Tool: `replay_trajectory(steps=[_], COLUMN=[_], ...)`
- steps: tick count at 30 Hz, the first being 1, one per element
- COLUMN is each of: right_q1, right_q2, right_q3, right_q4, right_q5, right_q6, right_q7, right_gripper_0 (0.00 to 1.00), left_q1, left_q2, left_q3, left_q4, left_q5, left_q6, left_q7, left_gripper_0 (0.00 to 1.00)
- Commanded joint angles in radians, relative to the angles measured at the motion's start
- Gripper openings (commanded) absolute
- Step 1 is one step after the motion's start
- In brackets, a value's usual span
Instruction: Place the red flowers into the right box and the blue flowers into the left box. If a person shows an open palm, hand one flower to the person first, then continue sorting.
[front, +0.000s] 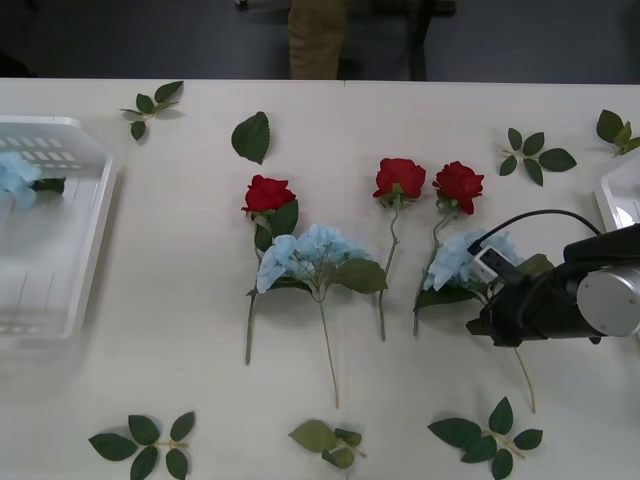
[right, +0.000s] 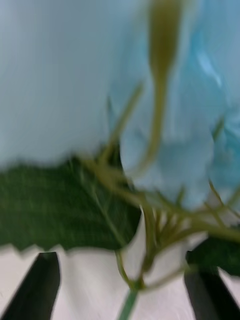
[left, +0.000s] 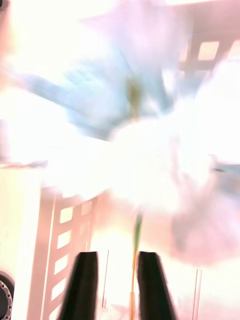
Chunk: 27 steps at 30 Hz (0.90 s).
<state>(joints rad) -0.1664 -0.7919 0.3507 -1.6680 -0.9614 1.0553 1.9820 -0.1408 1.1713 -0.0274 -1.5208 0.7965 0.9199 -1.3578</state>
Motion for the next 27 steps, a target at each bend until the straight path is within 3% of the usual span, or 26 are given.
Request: replay_trajectory(steps=[1, 2, 3, 7, 10, 13, 17, 22, 27], right_q1=[-0.038, -0.038, -0.038, -0.036, -0.036, -0.038, -0.038, -0.067, -0.153], right_q2=[0.034, 0.034, 0.034, 0.028, 0.017, 0.003, -0.027, -0.027, 0.017], right_q3=[0.021, 0.021, 0.022, 0.021, 0.005, -0.056, -0.193, -0.365, -0.397], right_q4=[-0.013, -0.013, -0.013, -0.013, -0.013, -0.021, -0.082, -0.162, -0.167], right_q5=[0.058, 0.063, 0.064, 0.066, 0.058, 0.017, -0.077, -0.258, -0.428], right_q6=[-0.012, -0.014, -0.012, -0.012, -0.006, 0.049, 0.195, 0.325, 0.267], right_q7=[-0.074, -0.075, -0.077, -0.081, -0.088, -0.081, -0.074, -0.078, -0.103], right_gripper_0=[0.25, 0.09, 0.01, 0.0, 0.0, 0.0, 0.0, 0.0, 0.0], left_q1=[0.009, 0.009, 0.009, -0.006, -0.037, -0.151, -0.28, -0.43, -0.556], left_q2=[-0.007, -0.01, -0.01, -0.007, 0.011, 0.016, 0.016, -0.018, -0.113], left_q3=[-0.002, -0.002, -0.003, -0.031, -0.032, -0.062, -0.155, -0.338, -0.479], left_q4=[0.005, 0.005, 0.005, 0.004, -0.044, -0.09, -0.17, -0.254, -0.253], left_q5=[-0.008, -0.016, -0.019, -0.023, 0.046, 0.147, 0.159, 0.128, 0.107], left_q6=[-0.015, -0.016, -0.016, -0.012, 0.1, 0.324, 0.487, 0.56, 0.566], left_q7=[-0.03, -0.03, -0.03, -0.032, -0.023, 0.089, 0.269, 0.485, 0.598], left_gripper_0=[0.88, 0.88, 0.88, 0.88, 0.89, 0.88, 0.88, 0.89, 0.88])
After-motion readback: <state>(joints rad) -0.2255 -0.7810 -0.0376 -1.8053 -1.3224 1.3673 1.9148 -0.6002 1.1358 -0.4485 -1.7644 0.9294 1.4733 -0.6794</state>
